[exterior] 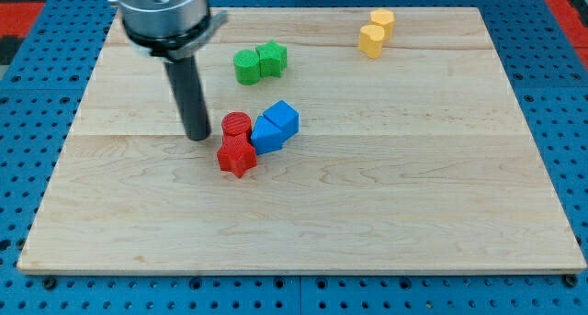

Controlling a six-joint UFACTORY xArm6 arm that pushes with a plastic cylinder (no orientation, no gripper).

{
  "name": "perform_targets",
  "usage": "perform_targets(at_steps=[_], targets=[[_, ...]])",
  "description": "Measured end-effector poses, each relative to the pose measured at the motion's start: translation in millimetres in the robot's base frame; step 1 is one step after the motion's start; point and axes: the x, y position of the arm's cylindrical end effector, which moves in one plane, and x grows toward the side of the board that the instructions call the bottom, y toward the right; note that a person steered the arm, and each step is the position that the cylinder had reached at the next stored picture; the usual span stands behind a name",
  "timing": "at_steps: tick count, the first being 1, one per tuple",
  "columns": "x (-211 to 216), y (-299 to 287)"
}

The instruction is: Push the green blocks close to the yellow blocks

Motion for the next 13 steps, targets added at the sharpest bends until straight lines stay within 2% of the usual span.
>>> perform_targets(at_steps=[1,6,9,10,11,13], targets=[[-20.3,-59.1],[-32.0,-55.4],[-64.5,-54.9],[-73.9,-25.6],[-106.6,47.7],[-154.0,88.0]])
